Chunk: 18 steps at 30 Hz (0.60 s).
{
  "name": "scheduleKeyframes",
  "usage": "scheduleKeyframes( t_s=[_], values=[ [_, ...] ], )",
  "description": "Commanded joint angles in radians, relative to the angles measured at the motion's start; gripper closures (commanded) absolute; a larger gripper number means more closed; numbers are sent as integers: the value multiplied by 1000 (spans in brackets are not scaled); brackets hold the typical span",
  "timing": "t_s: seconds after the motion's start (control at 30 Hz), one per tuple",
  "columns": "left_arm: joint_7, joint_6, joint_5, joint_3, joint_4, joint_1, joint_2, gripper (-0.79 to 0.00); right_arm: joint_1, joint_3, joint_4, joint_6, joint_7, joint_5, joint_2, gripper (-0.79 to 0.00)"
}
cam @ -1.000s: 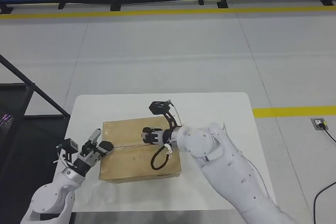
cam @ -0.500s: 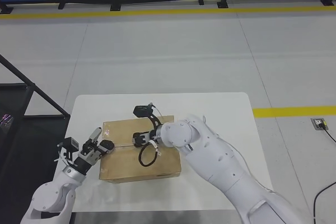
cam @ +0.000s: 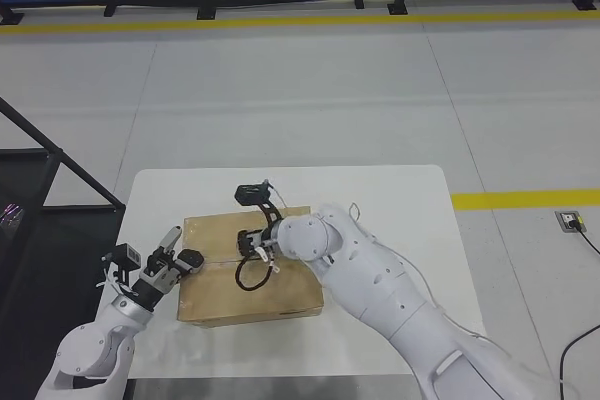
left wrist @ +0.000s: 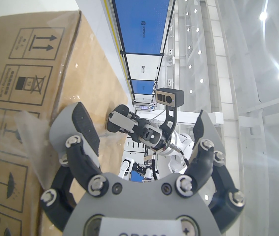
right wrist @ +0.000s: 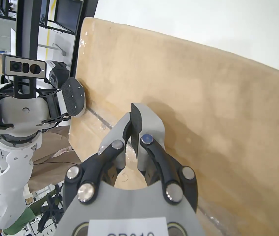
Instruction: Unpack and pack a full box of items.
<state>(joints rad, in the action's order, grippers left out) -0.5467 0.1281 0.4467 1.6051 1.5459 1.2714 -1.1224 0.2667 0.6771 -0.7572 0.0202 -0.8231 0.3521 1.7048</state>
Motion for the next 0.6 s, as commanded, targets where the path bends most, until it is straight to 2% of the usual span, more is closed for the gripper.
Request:
scheduleKeyframes(
  t_s=[0.0,0.1,0.3,0.57],
  values=[
    [0,0,0,0,0,0,0,-785,2,0,-2,37,-19,-12,3,0],
    [2,1,2,0,0,1,0,-785,5,4,3,92,-50,-35,6,0],
    [1,3,2,3,1,5,0,-785,-3,-16,33,57,-55,-18,24,0],
    [0,6,1,7,3,10,1,-785,-6,8,48,109,-100,-24,20,0]
  ],
)
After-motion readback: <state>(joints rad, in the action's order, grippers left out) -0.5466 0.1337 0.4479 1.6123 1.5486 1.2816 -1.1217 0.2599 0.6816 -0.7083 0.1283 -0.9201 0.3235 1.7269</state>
